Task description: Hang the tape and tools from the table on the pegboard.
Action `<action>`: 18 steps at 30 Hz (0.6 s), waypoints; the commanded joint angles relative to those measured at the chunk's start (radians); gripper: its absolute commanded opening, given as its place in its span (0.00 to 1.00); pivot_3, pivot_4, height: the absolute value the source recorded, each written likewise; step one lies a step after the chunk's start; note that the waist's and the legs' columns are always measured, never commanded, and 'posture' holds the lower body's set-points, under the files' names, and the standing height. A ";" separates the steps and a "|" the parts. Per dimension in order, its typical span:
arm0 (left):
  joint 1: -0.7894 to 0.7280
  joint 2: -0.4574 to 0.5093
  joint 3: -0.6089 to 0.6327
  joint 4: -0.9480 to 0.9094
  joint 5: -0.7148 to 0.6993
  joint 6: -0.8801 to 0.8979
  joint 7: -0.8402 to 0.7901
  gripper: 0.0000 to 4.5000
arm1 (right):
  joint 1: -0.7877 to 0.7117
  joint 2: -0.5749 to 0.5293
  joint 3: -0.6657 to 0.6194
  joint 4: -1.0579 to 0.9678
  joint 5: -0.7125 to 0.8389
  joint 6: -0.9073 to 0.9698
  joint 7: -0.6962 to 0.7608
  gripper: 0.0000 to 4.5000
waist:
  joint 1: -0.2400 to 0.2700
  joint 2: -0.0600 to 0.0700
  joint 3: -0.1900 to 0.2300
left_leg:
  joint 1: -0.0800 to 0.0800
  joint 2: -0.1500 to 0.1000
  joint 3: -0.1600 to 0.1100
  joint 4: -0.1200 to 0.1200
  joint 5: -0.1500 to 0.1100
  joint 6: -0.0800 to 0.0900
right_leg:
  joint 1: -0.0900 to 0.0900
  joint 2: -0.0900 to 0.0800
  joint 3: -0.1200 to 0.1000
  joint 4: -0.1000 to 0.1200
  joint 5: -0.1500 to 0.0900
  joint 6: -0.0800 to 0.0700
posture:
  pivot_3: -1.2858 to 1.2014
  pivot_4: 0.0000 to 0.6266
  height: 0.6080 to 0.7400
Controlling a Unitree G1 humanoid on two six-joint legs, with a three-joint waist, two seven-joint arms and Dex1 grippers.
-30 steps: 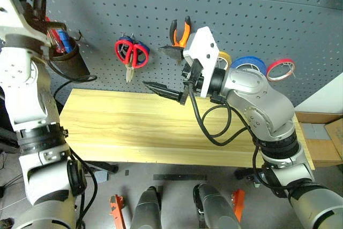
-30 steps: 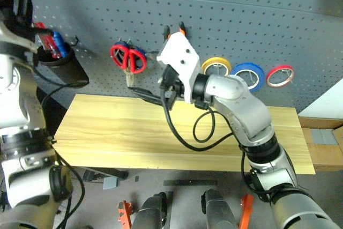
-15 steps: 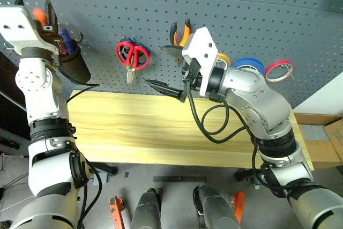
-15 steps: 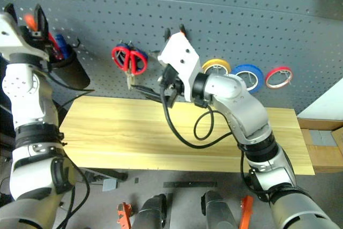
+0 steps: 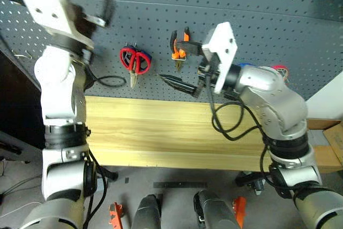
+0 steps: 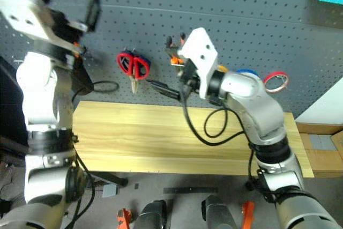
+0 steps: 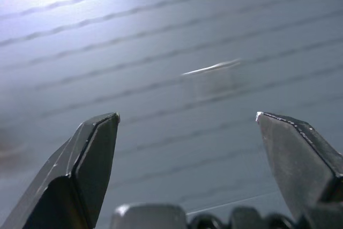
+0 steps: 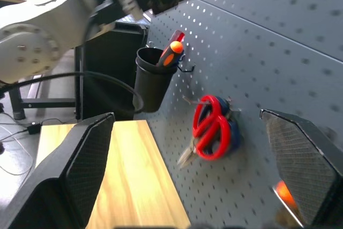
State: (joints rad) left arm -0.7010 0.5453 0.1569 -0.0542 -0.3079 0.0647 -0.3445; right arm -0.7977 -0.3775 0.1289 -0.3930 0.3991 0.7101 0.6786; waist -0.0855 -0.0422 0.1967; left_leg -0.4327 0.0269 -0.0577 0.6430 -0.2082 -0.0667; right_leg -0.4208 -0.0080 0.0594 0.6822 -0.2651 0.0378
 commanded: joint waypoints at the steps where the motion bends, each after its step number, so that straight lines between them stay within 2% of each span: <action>1: 0.121 0.006 -0.019 -0.201 -0.095 0.210 -0.027 0.98 | 0.090 -0.057 -0.023 -0.101 0.036 0.022 0.020 1.00 | -0.008 0.001 -0.002 | 0.002 0.000 0.000 0.000 0.000 0.000 | 0.001 0.001 0.001 0.002 0.000 0.000 | 0.49 0.15 1.00; 5: 0.335 0.002 -0.093 -0.369 -0.100 0.387 -0.011 0.98 | 0.298 -0.115 -0.009 -0.129 -0.003 0.001 -0.005 1.00 | -0.013 0.001 -0.011 | 0.007 0.002 0.001 0.002 0.000 0.000 | 0.001 0.005 0.005 0.011 0.000 0.000 | 0.50 0.13 1.00; 8: 0.430 -0.015 -0.115 -0.417 -0.082 0.454 0.017 0.98 | 0.405 -0.126 0.008 -0.104 -0.058 -0.064 -0.028 1.00 | -0.009 0.002 -0.020 | 0.018 0.001 0.003 0.001 0.000 0.000 | 0.011 0.006 0.007 0.011 -0.001 0.000 | 0.50 0.11 1.00; 11: 0.543 -0.044 -0.115 -0.367 -0.032 0.401 0.023 0.98 | 0.517 -0.069 0.026 0.015 -0.175 -0.220 -0.138 1.00 | -0.010 0.001 -0.035 | 0.022 0.003 0.005 0.002 0.001 0.002 | 0.014 0.008 0.010 0.007 -0.003 0.005 | 0.50 0.08 1.00; 15: 0.628 -0.088 -0.103 -0.270 0.021 0.320 0.029 0.98 | 0.607 -0.001 0.011 0.215 -0.332 -0.445 -0.308 1.00 | -0.006 0.005 -0.058 | 0.039 0.003 0.007 -0.001 0.001 0.002 | 0.034 0.009 0.011 -0.001 -0.006 0.001 | 0.50 0.06 1.00; 18: 0.670 -0.114 -0.096 -0.203 0.062 0.247 0.037 0.98 | 0.653 0.019 -0.002 0.319 -0.375 -0.558 -0.352 1.00 | -0.001 0.005 -0.075 | 0.039 0.003 0.008 0.000 0.001 0.002 | 0.034 0.008 0.013 -0.002 -0.006 0.000 | 0.50 0.04 1.00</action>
State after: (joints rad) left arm -0.0251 0.4378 0.0453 -0.2547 -0.2666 0.3690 -0.3140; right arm -0.1384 -0.3613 0.1565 -0.0824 0.0487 0.2286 0.3517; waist -0.0865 -0.0371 0.1216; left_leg -0.3943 0.0293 -0.0492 0.6429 -0.2072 -0.0649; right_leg -0.3866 0.0001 0.0722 0.6802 -0.2709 0.0378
